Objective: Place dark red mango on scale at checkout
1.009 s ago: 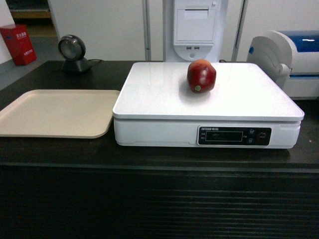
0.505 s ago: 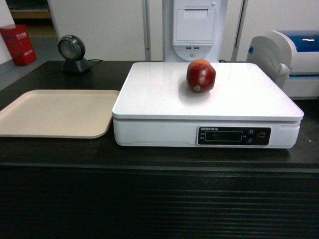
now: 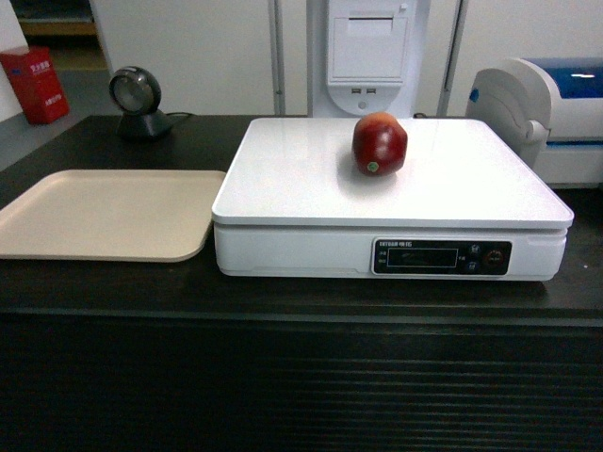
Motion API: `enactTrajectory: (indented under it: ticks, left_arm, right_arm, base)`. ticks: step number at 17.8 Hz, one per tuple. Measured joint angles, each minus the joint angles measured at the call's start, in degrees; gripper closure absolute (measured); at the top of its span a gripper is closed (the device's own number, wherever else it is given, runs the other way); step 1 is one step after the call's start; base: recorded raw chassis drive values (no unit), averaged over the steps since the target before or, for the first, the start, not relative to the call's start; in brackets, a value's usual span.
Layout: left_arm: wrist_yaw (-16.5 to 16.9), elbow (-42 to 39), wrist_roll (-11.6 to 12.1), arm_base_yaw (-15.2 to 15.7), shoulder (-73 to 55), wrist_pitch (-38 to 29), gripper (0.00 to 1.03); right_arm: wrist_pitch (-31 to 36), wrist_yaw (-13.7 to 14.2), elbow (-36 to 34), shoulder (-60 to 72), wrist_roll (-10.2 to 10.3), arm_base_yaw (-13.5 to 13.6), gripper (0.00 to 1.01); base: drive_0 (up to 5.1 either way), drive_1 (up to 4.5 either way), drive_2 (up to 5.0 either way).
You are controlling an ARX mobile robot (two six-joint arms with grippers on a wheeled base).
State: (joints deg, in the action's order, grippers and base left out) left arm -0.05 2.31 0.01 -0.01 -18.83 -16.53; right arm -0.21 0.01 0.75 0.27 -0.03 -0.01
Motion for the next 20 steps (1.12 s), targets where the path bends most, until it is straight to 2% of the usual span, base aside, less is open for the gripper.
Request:
enactTrajectory:
  ticks: [1,2,9,11,12,18,19,20]
  left_arm:
    - [0.0,-1.5,0.0,0.0,0.7,-2.3,1.01]
    - [0.0,-1.8,0.0,0.0,1.9,0.4,1.01]
    - [0.0,-1.8,0.0,0.0,9.0,6.6,1.01]
    - [0.0,-1.8,0.0,0.0,17.8,17.3,1.01]
    - [0.0,-1.4,0.0,0.0,18.3,15.8,1.01]
    - [0.0,-1.8,0.0,0.0,18.3,16.7,1.01]
    - [0.0,-1.8,0.0,0.0,18.3,16.7,0.99]
    - [0.0,-1.8,0.0,0.0,18.3,16.7,0.86]
  right_arm:
    - [0.0,0.0,0.0,0.0,0.0,0.0,0.03]
    - [0.0,0.0,0.0,0.0,0.0,0.0,0.03]
    - [0.0,0.0,0.0,0.0,0.0,0.0,0.03]
    - [0.0,0.0,0.0,0.0,0.0,0.0,0.03]
    - [0.0,0.0,0.0,0.0,0.0,0.0,0.03]
    - [0.0,0.0,0.0,0.0,0.0,0.0,0.03]
    - [0.0,0.0,0.0,0.0,0.0,0.0,0.03]
    - [0.0,0.0,0.0,0.0,0.0,0.0,0.03]
  base:
    - [0.0,0.0,0.0]
    - [0.0,0.0,0.0]
    - [0.0,0.0,0.0]
    - [0.0,0.0,0.0]
    - [0.0,0.0,0.0]
    - [0.0,0.0,0.0]
    - [0.0,0.0,0.0]
    - [0.0,0.0,0.0]
